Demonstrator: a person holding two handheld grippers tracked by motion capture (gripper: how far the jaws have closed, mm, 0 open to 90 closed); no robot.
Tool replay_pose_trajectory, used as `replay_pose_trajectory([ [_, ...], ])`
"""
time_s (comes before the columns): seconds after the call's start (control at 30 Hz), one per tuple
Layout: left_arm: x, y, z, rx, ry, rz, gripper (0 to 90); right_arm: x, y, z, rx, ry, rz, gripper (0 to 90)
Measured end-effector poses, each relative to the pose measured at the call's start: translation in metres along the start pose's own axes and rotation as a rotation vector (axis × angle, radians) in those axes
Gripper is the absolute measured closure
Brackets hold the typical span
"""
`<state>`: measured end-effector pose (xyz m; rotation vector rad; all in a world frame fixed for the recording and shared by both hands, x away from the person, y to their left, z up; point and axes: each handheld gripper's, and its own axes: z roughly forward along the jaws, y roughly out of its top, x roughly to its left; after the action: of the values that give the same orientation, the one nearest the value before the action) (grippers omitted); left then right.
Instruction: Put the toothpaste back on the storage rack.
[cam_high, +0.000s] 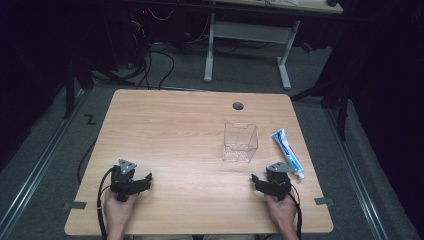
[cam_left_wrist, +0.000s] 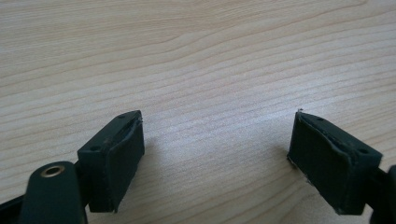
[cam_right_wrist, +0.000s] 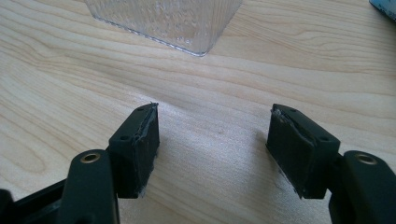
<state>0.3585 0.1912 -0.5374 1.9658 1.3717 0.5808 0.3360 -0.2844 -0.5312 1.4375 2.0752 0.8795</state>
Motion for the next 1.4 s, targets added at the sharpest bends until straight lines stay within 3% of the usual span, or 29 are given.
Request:
replay_pose_trajectory([
  [0.87,0.0003,-0.0001,-0.0002,-0.001,-0.001,-0.003,18.3,0.0005,0.0003,0.0002,0.001,-0.005,0.006,34.6],
  [1.4,0.0002,-0.0001,-0.0003,0.0,0.0,-0.002,18.2,-0.0034,0.0028,-0.0071,0.022,-0.013,0.018,42.4],
])
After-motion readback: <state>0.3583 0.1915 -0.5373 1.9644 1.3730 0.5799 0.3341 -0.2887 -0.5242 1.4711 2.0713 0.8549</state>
